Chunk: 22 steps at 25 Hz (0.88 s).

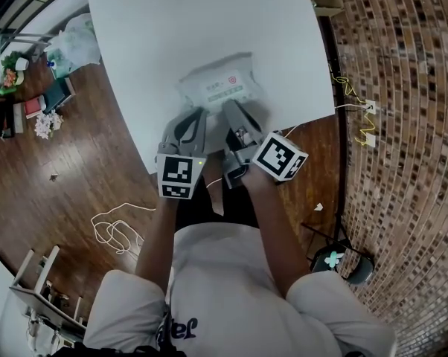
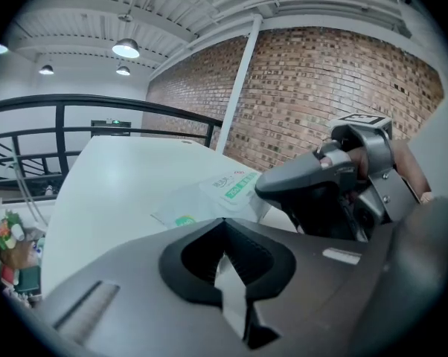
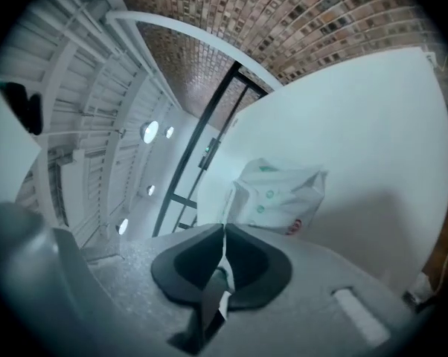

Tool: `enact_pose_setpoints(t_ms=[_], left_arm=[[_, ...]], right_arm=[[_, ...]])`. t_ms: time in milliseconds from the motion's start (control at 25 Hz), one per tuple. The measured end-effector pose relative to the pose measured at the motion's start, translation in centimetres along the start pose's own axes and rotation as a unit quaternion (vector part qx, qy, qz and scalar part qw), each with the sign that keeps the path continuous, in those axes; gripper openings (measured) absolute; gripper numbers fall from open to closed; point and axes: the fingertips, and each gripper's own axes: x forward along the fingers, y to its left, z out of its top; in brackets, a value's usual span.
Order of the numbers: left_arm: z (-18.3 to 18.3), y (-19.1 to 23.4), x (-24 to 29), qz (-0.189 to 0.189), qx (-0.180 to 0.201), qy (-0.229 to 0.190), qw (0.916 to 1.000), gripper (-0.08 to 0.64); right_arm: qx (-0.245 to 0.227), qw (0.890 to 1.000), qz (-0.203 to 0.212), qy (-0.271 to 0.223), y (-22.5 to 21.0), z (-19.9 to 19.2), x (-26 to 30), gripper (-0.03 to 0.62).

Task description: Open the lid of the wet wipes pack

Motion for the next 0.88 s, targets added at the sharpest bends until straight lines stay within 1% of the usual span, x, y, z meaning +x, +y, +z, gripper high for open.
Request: enact_pose_setpoints(t_ms=[120, 240, 280, 320, 360, 400, 440, 480, 520, 560, 600, 680, 720, 760, 800, 840, 880], left_arm=[[-0.1, 0.0, 0.0, -0.003, 0.004, 0.003, 1.0, 0.017], [-0.3, -0.2, 0.0, -0.003, 0.009, 0.008, 0.9999, 0.017], [-0.3, -0.2, 0.0, -0.005, 0.01, 0.01, 0.9999, 0.017], [-0.3, -0.3, 0.0, -0.007, 0.012, 0.011, 0.9999, 0.017], [-0.2, -0.3, 0.1, -0.009, 0.012, 0.011, 0.9998, 0.017], [-0.2, -0.4, 0.2, -0.01, 0.012, 0.011, 0.9998, 0.017], [-0.2, -0.4, 0.2, -0.011, 0.011, 0.012, 0.9998, 0.017], [-0.2, -0.5, 0.3, -0.011, 0.011, 0.014, 0.9998, 0.017], [-0.3, -0.5, 0.2, -0.012, 0.011, 0.016, 0.9997, 0.017], [-0.3, -0.4, 0.2, -0.012, 0.01, 0.019, 0.9997, 0.017], [-0.4, -0.3, 0.2, -0.012, 0.009, 0.022, 0.9996, 0.017], [-0.6, -0.3, 0.1, -0.012, 0.004, 0.029, 0.9995, 0.017], [-0.7, -0.4, 0.1, -0.012, 0.0, 0.033, 0.9994, 0.017], [-0.8, -0.5, 0.2, -0.012, -0.002, 0.035, 0.9993, 0.017], [-0.9, -0.5, 0.4, -0.011, -0.004, 0.037, 0.9993, 0.017], [-0.8, -0.5, 0.5, -0.01, -0.004, 0.037, 0.9992, 0.017], [-0.7, -0.3, 0.5, -0.008, -0.004, 0.038, 0.9992, 0.017]], right_arm=[[-0.016, 1.0, 0.026, -0.006, 2.7, 1.3, 0.1, 0.003], [-0.025, 0.998, 0.058, 0.002, 5.4, 2.6, 1.8, 0.015], [-0.034, 0.998, 0.055, 0.01, 5.7, 3.1, 2.7, 0.002], [-0.055, 0.997, 0.04, 0.021, 5.6, 3.6, 3.6, -0.012], [-0.085, 0.995, 0.021, 0.036, 5.4, 4.2, 4.6, -0.012], [-0.122, 0.991, 0.004, 0.056, 5.2, 4.6, 5.7, -0.012], [-0.161, 0.984, -0.012, 0.081, 5.1, 4.9, 6.7, -0.012], [-0.202, 0.973, -0.029, 0.112, 4.9, 4.9, 7.7, -0.012], [-0.247, 0.957, -0.05, 0.147, 4.6, 4.9, 8.6, -0.012], [-0.298, 0.933, -0.076, 0.184, 4.1, 4.7, 9.4, -0.012], [-0.357, 0.901, -0.109, 0.222, 3.4, 4.5, 9.9, -0.012], [-0.47, 0.815, -0.168, 0.293, 1.8, 4.1, 10.5, -0.011], [-0.502, 0.782, -0.181, 0.322, 1.1, 3.7, 10.7, -0.009], [-0.517, 0.763, -0.186, 0.341, 0.5, 3.4, 10.8, -0.009], [-0.522, 0.756, -0.19, 0.345, 0.2, 3.7, 10.9, -0.009], [-0.523, 0.759, -0.193, 0.337, 0.2, 4.2, 10.9, -0.009], [-0.52, 0.768, -0.194, 0.32, 0.6, 4.9, 10.8, -0.009]])
